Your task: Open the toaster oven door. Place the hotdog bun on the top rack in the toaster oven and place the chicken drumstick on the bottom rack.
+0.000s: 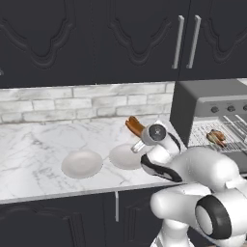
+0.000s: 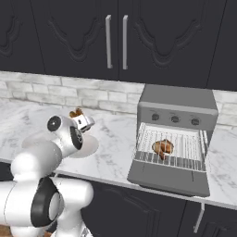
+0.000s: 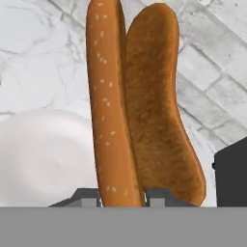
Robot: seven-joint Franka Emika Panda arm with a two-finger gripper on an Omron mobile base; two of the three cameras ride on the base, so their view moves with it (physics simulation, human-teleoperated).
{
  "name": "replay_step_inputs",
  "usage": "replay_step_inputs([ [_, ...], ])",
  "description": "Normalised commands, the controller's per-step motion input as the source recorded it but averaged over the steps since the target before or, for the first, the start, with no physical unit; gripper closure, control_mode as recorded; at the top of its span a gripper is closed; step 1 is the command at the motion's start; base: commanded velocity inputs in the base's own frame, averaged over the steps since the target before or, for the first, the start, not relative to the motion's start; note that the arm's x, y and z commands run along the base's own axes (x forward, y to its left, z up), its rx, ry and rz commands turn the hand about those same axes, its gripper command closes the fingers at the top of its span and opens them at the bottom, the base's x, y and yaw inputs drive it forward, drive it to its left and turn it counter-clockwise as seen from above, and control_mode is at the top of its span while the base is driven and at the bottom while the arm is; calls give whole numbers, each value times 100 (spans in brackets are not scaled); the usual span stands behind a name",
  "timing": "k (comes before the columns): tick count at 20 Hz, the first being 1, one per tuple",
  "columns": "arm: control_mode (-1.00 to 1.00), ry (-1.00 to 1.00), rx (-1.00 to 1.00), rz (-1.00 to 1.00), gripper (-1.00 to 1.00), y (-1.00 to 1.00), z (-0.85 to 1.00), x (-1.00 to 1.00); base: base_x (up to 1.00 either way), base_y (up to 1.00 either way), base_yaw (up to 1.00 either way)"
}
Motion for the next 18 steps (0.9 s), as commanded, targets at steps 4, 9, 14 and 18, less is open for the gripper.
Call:
replay_step_inputs([
  [4, -100, 4, 3, 0, 100, -56, 84, -26, 0, 0, 0],
  [9, -100, 19, 8, 0, 100, -60, 61, -38, 0, 0, 0],
  [14, -100, 4, 2, -12, 100, -66, 21, -71, 0, 0, 0],
  [18, -100, 0, 3, -41, 100, -62, 0, -91, 0, 0, 0],
])
